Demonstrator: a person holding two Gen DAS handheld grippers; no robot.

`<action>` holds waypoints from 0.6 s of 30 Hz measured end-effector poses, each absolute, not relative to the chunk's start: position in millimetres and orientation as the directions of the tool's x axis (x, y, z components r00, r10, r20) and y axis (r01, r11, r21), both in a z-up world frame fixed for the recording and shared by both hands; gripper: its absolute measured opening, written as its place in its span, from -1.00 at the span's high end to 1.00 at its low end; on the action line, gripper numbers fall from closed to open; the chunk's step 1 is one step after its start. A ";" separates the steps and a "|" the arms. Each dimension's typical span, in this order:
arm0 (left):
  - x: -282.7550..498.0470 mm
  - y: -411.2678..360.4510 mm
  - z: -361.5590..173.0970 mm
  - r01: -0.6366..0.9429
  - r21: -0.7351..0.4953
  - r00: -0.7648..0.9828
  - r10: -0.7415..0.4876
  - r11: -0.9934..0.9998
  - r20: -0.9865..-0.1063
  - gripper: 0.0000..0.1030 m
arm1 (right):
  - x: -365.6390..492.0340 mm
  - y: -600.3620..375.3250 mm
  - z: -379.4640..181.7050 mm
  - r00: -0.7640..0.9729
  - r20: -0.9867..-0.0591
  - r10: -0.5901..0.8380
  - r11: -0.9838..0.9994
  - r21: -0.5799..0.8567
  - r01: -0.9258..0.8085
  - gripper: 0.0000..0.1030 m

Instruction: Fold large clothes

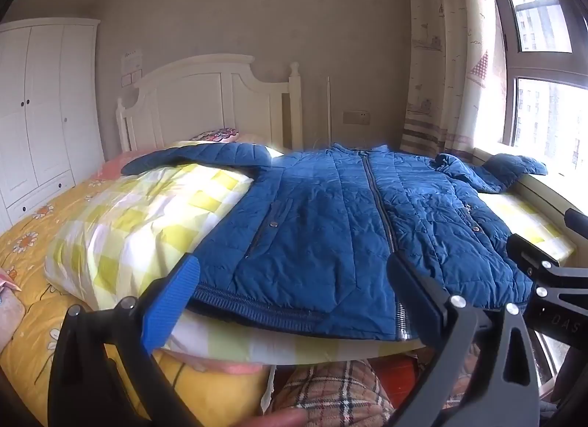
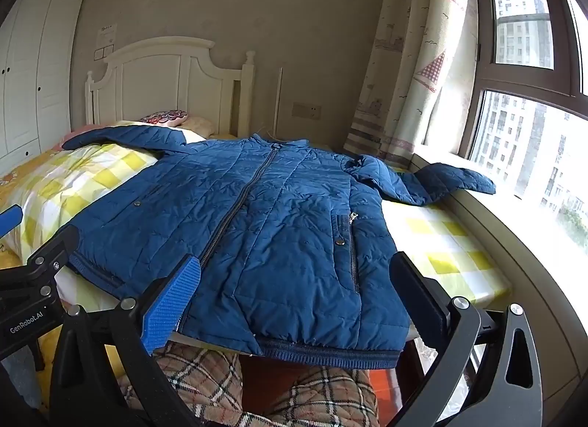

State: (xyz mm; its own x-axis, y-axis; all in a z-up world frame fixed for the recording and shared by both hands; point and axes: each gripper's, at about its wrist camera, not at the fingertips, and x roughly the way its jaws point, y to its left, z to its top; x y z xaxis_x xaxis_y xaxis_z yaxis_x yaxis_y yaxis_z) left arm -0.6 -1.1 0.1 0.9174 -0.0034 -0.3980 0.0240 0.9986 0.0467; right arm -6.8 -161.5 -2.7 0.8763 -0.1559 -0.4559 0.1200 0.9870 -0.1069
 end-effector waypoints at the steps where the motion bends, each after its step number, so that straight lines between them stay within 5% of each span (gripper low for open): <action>1: -1.1 -1.7 0.2 0.027 0.050 0.918 -0.005 0.998 -0.397 -0.96 | -6.6 -161.2 -2.9 0.875 -0.457 -0.157 0.987 -0.110 0.119 -0.91; 18: -1.2 1.2 -0.1 0.017 0.042 0.914 0.001 0.999 -0.406 -0.96 | -8.8 -160.7 -6.2 0.875 -0.462 -0.145 0.989 -0.099 0.112 -0.91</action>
